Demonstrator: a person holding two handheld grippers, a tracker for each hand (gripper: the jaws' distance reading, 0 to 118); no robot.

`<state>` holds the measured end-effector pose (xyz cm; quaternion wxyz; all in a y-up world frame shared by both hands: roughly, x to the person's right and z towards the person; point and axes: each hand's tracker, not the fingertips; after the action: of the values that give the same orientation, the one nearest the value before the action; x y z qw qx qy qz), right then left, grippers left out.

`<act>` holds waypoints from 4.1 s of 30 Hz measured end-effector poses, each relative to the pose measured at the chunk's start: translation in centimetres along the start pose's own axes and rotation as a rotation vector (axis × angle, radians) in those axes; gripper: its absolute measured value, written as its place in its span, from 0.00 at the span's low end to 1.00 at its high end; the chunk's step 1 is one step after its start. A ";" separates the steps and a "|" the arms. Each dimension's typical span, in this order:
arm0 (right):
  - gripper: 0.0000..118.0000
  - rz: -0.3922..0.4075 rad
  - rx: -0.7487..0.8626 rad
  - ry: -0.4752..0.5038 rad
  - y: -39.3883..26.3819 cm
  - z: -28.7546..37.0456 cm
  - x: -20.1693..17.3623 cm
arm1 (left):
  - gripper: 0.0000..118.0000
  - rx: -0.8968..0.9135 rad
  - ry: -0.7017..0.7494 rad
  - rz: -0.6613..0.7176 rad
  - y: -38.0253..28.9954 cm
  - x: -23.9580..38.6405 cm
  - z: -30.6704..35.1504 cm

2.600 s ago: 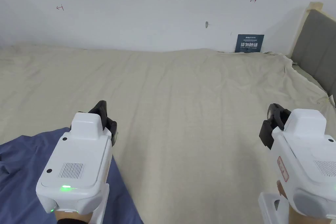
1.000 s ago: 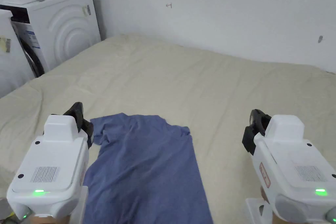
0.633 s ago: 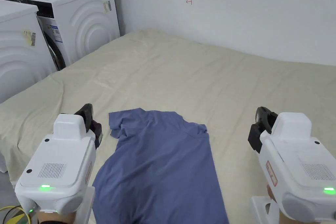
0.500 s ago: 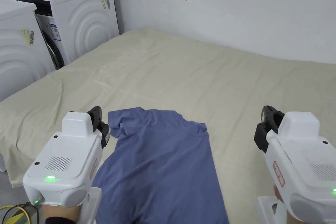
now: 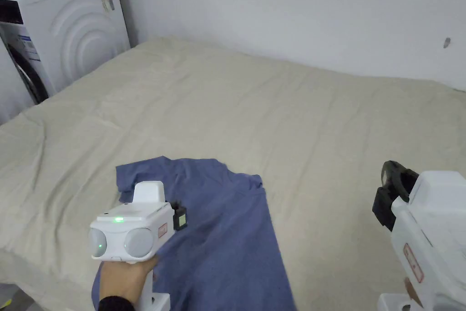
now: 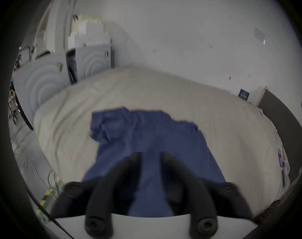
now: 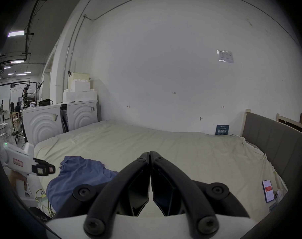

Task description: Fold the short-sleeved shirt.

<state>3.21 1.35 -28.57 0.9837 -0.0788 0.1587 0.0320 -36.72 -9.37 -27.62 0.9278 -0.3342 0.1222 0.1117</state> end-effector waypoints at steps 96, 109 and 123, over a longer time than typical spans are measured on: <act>0.00 -0.093 -0.030 -0.434 -3.3 14.6 20.3 | 0.17 -0.425 -0.545 -0.686 -9.1 41.4 -6.8; 0.00 -0.060 0.031 -0.432 -0.4 15.4 19.2 | 1.00 0.060 -0.546 -0.339 2.2 34.8 4.0; 0.00 -0.036 0.107 -0.391 2.3 14.5 16.6 | 0.66 0.642 -0.240 -0.282 6.7 23.7 13.1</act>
<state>23.20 6.64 -20.54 0.9989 -0.0214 -0.0354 0.0204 -14.29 7.12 -28.97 0.9994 -0.0239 -0.0059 -0.0227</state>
